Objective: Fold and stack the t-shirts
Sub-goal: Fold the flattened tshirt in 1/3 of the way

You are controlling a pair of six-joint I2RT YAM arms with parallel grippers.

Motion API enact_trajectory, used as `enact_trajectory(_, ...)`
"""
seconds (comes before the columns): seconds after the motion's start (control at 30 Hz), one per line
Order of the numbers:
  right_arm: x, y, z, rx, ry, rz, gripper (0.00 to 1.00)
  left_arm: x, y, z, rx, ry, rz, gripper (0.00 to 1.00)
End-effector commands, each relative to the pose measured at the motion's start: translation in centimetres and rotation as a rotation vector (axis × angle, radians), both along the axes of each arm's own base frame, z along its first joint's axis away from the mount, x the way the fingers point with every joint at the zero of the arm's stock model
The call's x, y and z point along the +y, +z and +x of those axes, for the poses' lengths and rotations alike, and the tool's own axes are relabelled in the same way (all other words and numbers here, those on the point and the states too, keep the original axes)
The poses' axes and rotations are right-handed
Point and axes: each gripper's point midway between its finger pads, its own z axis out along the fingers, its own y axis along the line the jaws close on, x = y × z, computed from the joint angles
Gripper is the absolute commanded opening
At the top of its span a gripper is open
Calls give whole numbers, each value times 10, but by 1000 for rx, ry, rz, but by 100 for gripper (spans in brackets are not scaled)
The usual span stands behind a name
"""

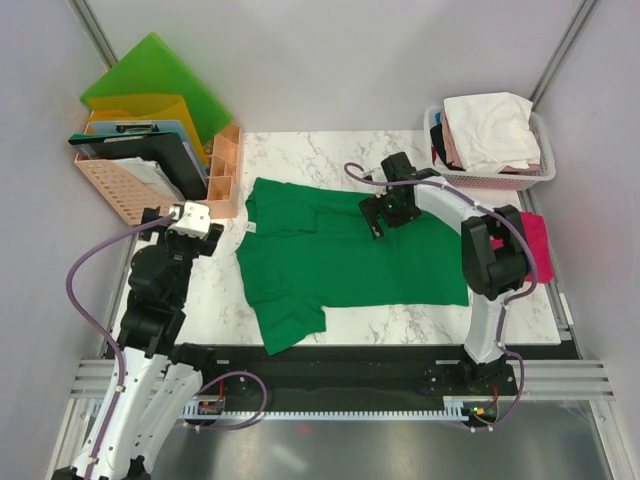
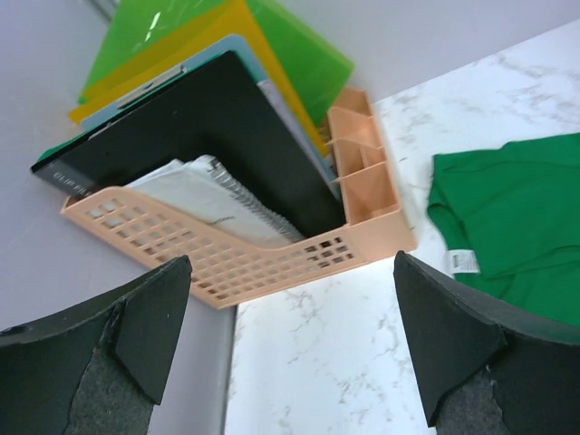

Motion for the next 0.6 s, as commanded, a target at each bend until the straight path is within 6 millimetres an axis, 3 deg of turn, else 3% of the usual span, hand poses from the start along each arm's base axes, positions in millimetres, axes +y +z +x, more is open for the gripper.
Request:
enact_trajectory(0.0, 25, -5, 25, -39, -5, -3, 98, 28, -26, -4, 56, 122, 119, 100)
enact_trajectory(0.1, 47, -17, 32, -23, 19, -9, 98, 36, -34, -7, 37, 160, 115, 100)
enact_trajectory(0.13, 50, -18, 32, -22, 17, -15, 98, 33, -45, -6, 66, 146, 99, 100)
enact_trajectory(0.23, 49, -13, 36, -44, 3, -14, 98, -1, -79, 2, 218, -23, 16, 100)
enact_trajectory(0.27, 47, -3, 37, -65, -1, -11, 98, -13, -87, 5, 254, -86, 6, 100)
enact_trajectory(0.33, 33, 5, 31, -77, -20, -20, 98, -20, -98, 12, 305, -113, 0, 100)
enact_trajectory(0.37, 29, 27, 31, -124, -26, 0, 98, -28, -99, 13, 317, -155, -5, 100)
enact_trajectory(0.47, 3, 46, 12, -140, -55, 17, 98, -55, -115, 15, 420, -291, -39, 100)
enact_trajectory(0.53, -13, 57, 5, -161, -69, 9, 98, -74, -134, 18, 526, -384, -61, 100)
enact_trajectory(0.57, -21, 48, -4, -136, -70, -7, 98, -78, -141, 19, 561, -402, -71, 100)
